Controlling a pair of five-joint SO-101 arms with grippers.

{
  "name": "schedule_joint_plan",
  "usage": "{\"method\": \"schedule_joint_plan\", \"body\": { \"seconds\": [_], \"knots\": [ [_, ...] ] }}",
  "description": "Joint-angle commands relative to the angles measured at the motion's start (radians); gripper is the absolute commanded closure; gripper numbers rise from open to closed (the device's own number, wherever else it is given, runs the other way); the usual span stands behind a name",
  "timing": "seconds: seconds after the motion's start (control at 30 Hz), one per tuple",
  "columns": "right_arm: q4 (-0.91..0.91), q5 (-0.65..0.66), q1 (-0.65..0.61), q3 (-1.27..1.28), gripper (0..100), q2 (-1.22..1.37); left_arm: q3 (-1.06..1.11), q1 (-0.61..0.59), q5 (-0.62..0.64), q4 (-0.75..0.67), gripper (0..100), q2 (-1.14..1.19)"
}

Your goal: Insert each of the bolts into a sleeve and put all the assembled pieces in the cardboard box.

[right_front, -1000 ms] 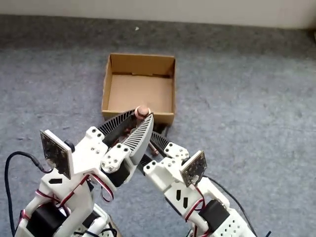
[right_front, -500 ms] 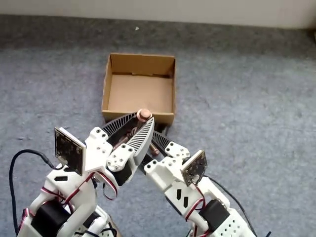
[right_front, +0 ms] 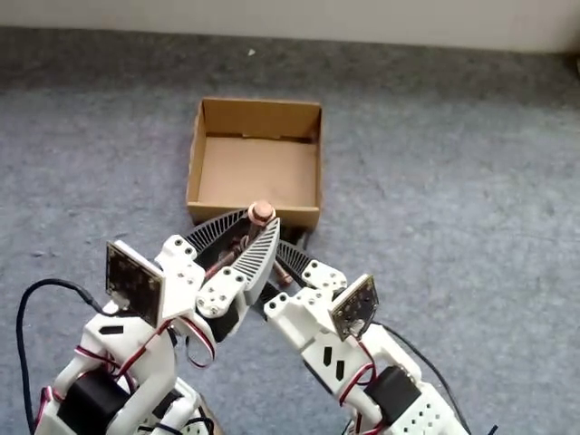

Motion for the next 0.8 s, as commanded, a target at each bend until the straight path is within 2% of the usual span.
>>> {"method": "schedule_joint_plan", "body": {
  "seconds": [0.0,0.13,0.23,0.37,0.47,0.57,0.77],
  "knots": [
    [0.001,0.003,0.031,0.102,99.5,-0.021,0.01,-0.042,-0.034,0.049,79,0.004],
    [0.001,0.003,0.031,0.105,99.5,-0.021,0.002,-0.044,-0.041,0.075,78,0.004],
    [0.001,0.003,0.031,0.107,99.5,-0.021,0.001,-0.044,-0.098,0.074,78,0.004],
    [0.005,0.003,0.082,0.105,99.5,-0.021,-0.062,-0.07,-0.132,0.115,79,0.004],
    [0.035,0.003,0.165,0.099,99.5,-0.016,-0.133,-0.15,-0.132,0.17,79,0.004],
    [0.16,0.003,0.206,0.081,99.5,-0.018,-0.14,-0.245,-0.138,0.212,79,0.004],
    [0.429,-0.002,0.211,-0.073,99.5,-0.01,0.033,-0.518,-0.249,0.236,79,0.004]
  ]
}}
